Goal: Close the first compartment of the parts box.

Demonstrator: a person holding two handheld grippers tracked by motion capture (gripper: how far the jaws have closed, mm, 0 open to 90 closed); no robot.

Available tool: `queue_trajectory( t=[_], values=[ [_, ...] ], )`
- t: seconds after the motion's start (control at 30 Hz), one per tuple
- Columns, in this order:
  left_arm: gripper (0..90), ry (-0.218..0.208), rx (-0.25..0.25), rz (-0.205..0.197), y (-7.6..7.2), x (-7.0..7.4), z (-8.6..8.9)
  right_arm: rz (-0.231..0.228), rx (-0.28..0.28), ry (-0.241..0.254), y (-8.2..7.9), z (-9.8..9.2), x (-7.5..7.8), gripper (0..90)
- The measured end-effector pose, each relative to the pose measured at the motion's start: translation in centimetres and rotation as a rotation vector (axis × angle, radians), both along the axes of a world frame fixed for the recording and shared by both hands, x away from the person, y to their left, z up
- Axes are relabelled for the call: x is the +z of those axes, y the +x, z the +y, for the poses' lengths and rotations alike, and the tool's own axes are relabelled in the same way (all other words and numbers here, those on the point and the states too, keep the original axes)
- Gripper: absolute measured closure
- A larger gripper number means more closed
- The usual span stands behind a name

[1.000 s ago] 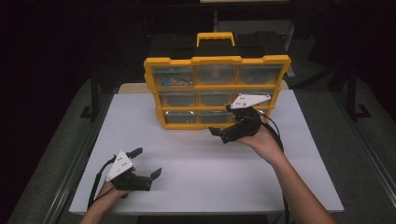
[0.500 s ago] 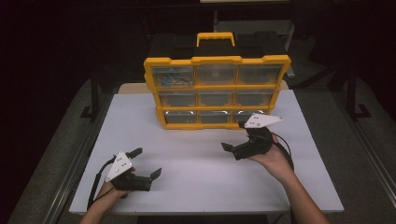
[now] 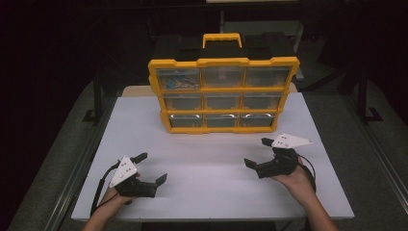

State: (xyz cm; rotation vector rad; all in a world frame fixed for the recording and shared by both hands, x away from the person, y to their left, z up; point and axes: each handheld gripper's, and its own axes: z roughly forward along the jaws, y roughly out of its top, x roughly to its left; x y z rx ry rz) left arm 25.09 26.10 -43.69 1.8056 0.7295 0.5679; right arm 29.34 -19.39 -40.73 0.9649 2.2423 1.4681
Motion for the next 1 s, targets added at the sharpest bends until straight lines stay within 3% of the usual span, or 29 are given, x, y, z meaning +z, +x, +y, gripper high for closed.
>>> queue_trajectory(
  t=[0.43, 0.63, 1.0],
  values=[
    [0.0, 0.0, -0.007, -0.002, 0.0, -0.1, 0.0, -0.027, -0.076, 0.035, -2.0, -2.9, -2.1, 0.0],
    [0.0, 0.002, -0.007, -0.002, 0.0, -0.1, 0.0, -0.022, -0.071, -0.006, -2.6, -3.3, -2.9, 0.0],
    [0.0, 0.012, -0.008, -0.002, 0.1, -0.2, 0.0, -0.011, -0.073, -0.016, -2.8, -3.9, -3.4, 0.0]
  ],
)
